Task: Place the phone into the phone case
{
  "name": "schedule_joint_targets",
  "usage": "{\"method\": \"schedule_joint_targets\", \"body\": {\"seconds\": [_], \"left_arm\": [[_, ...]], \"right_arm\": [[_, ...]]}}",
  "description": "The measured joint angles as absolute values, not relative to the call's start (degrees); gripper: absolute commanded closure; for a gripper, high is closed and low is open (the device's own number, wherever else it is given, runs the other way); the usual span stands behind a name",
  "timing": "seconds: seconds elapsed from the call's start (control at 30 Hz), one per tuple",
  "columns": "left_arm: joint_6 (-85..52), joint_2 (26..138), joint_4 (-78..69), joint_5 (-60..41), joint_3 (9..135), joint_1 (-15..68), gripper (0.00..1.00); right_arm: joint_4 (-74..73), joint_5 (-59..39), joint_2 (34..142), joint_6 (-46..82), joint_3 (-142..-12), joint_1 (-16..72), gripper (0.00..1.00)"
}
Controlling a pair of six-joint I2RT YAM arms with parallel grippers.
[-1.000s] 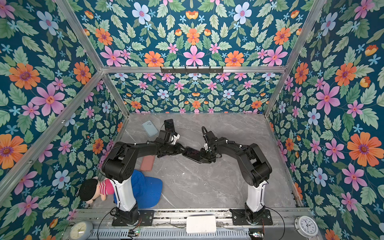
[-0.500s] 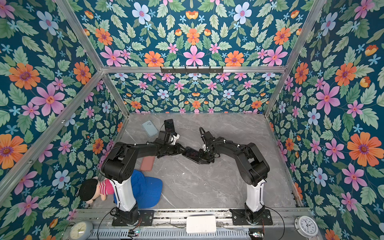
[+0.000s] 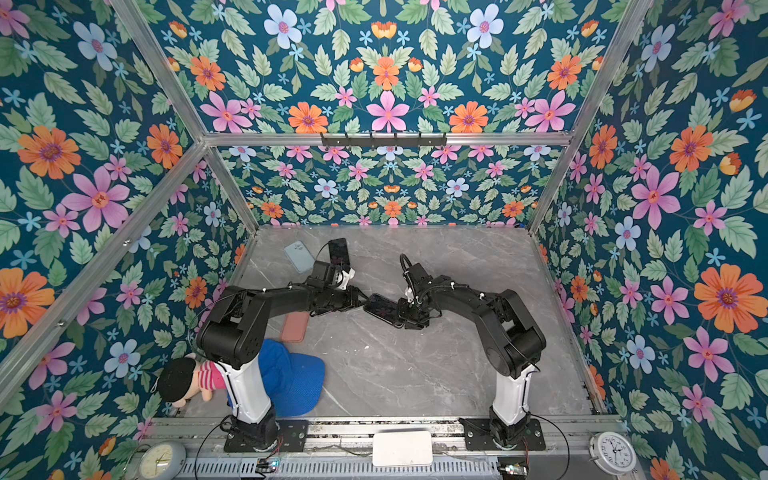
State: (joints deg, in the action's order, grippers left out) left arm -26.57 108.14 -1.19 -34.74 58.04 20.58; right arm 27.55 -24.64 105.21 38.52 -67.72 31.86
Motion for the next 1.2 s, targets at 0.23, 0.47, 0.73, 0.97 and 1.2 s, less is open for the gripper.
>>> {"method": "schedule_joint_targets", "body": {"seconds": [0.23,0.47,0.73,0.97,1.2], "left_arm": [[-26.6,105.1,1.3,-33.5,55.7,20.4,0.47],[-29.7,101.9,-0.8,-34.9,50.8,22.5,0.44],[-33.6,102.6,-5.6,-37.4,49.4,25.2,0.43],[-35.6,104.9,-8.4,-39.0,50.3,26.2,0.46],[-35.8,106.6,-10.0,-39.9,51.5,26.2,0.48]], "right_arm": [[30.4,-22.2,103.6,32.2,-70.5,30.4,0.4],[29.8,-22.1,108.4,25.1,-75.3,26.4,0.25],[28.0,-25.5,113.6,21.0,-78.2,25.5,0.29],[26.2,-29.4,115.2,20.7,-77.6,25.4,0.41],[25.4,-31.7,114.5,20.7,-75.3,26.1,0.5]]}}
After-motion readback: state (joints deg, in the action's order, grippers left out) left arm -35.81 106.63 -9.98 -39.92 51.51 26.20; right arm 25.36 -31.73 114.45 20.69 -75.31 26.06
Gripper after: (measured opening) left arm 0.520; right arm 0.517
